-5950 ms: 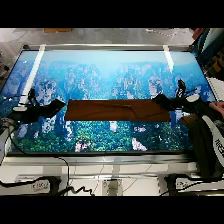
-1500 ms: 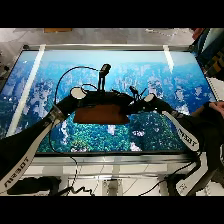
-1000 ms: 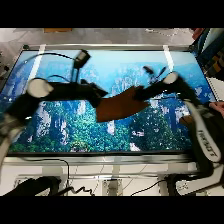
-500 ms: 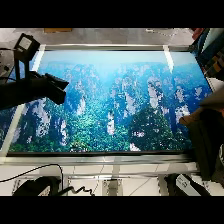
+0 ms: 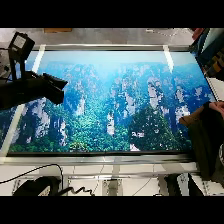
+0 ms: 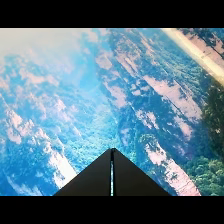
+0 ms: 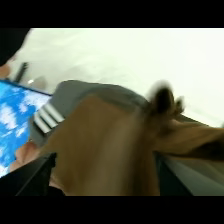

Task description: Fold the clothes and pants, and hang the long-sleeved shirts on hangers.

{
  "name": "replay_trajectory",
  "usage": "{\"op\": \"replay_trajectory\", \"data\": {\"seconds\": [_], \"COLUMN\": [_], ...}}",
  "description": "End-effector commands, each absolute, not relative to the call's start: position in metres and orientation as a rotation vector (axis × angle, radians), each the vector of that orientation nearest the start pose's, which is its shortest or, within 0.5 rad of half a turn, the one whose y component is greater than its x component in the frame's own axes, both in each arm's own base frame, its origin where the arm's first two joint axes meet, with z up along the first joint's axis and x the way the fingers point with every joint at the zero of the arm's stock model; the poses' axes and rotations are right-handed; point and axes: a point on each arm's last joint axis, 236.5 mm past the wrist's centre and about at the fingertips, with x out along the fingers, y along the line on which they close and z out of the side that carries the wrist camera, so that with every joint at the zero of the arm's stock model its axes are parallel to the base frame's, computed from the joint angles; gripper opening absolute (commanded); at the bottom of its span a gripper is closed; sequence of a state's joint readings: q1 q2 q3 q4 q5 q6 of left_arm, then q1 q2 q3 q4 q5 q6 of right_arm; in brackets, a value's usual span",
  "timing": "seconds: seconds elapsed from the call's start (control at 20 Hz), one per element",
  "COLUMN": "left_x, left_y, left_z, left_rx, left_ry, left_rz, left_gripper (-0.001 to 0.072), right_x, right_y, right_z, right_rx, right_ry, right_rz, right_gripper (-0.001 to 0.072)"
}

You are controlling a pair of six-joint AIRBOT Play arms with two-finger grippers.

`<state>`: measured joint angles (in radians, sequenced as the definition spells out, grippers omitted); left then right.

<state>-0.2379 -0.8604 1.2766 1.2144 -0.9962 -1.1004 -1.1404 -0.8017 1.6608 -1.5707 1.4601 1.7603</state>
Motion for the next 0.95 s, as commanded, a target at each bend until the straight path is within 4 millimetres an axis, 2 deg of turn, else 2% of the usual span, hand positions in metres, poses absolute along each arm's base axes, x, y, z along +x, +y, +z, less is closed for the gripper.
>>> {"op": "replay_trajectory", "data": {"seconds": [0.0,0.05,0.1,0.15,0.2,0.3,0.35,0.45,0.6,0.75,0.8,0.9], "left_x": [0.345,0.345,0.345,0.345,0.345,0.345,0.345,0.345,0.345,0.345,0.345,0.345], "left_y": [-0.155,-0.155,-0.155,-0.155,-0.155,-0.155,-0.155,-0.155,-0.155,-0.155,-0.155,-0.155], "left_z": [0.255,0.255,0.255,0.255,0.255,0.255,0.255,0.255,0.255,0.255,0.256,0.255], "left_rx": [0.241,0.241,0.241,0.241,0.241,0.241,0.241,0.241,0.241,0.241,0.241,0.241], "left_ry": [0.481,0.482,0.481,0.481,0.481,0.481,0.481,0.481,0.481,0.481,0.481,0.481], "left_rz": [-0.592,-0.592,-0.592,-0.592,-0.592,-0.592,-0.592,-0.592,-0.592,-0.592,-0.592,-0.592], "left_gripper": [0.0012,0.0012,0.0012,0.0012,0.0012,0.0012,0.0012,0.0012,0.0012,0.0012,0.0012,0.0011], "right_x": [0.111,0.118,0.133,0.155,0.187,0.242,0.258,0.269,0.279,0.302,0.311,0.333], "right_y": [-0.253,-0.249,-0.243,-0.231,-0.209,-0.147,-0.115,-0.08,-0.059,-0.06,-0.056,-0.035], "right_z": [0.338,0.336,0.332,0.326,0.321,0.315,0.307,0.284,0.246,0.217,0.215,0.219], "right_rx": [0.538,0.552,0.577,0.605,0.588,0.491,0.439,0.302,0.077,-0.014,-0.003,0.082], "right_ry": [0.412,0.411,0.416,0.43,0.467,0.532,0.582,0.69,0.833,0.915,0.906,0.85], "right_rz": [-1.171,-1.139,-1.073,-0.967,-0.791,-0.408,-0.26,-0.11,-0.012,-0.005,0.008,0.063], "right_gripper": [0.0684,0.0681,0.0513,0.0174,0.0015,0.0014,0.0013,0.0013,0.0013,0.0014,0.0014,0.0014]}}
